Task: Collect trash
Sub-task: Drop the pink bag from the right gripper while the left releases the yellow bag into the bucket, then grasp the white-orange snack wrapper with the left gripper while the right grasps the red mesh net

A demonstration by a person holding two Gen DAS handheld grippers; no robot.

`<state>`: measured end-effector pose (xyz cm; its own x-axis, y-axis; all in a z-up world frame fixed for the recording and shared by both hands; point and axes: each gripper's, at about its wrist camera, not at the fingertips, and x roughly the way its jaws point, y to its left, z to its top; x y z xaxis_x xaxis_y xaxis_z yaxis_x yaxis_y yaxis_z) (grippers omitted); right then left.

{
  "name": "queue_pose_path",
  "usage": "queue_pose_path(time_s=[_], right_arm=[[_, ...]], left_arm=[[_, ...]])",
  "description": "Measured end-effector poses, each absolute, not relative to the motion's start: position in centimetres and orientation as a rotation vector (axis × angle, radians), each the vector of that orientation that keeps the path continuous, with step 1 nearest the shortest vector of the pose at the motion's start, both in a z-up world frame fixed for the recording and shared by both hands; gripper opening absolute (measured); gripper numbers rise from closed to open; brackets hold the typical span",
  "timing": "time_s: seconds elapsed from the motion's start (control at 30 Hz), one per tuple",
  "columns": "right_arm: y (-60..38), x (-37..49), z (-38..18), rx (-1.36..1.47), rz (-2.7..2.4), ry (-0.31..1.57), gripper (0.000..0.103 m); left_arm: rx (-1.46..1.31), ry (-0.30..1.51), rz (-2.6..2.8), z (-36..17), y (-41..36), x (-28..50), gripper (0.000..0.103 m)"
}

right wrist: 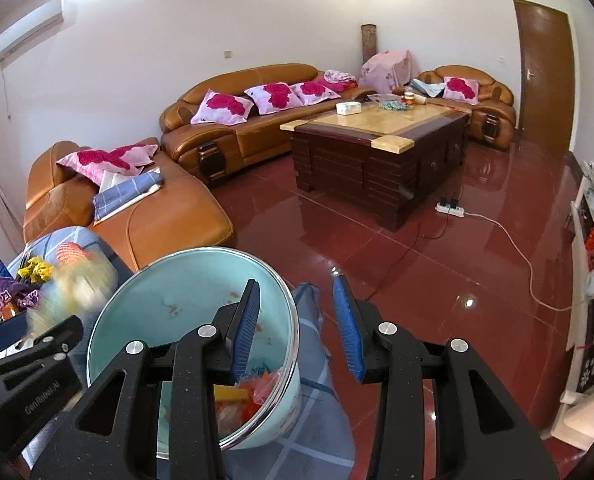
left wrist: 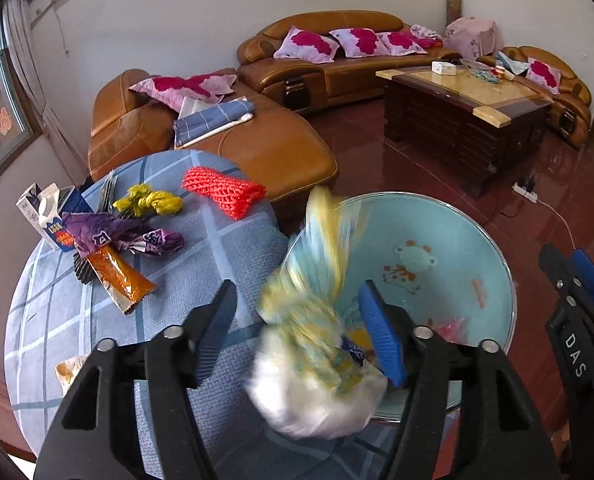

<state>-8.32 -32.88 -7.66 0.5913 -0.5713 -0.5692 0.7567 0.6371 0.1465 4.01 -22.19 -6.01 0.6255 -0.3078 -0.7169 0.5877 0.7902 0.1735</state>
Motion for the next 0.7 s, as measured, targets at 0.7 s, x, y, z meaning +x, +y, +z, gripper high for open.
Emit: queue_pose_path(time_s=[0.7], right_arm=[[-30.2, -7.4, -7.1, 0.343, -0.694, 0.523, 0.039]], left_arm=[[0.362, 0.741, -0.42, -5.1, -15.3, 6.4, 0.075]])
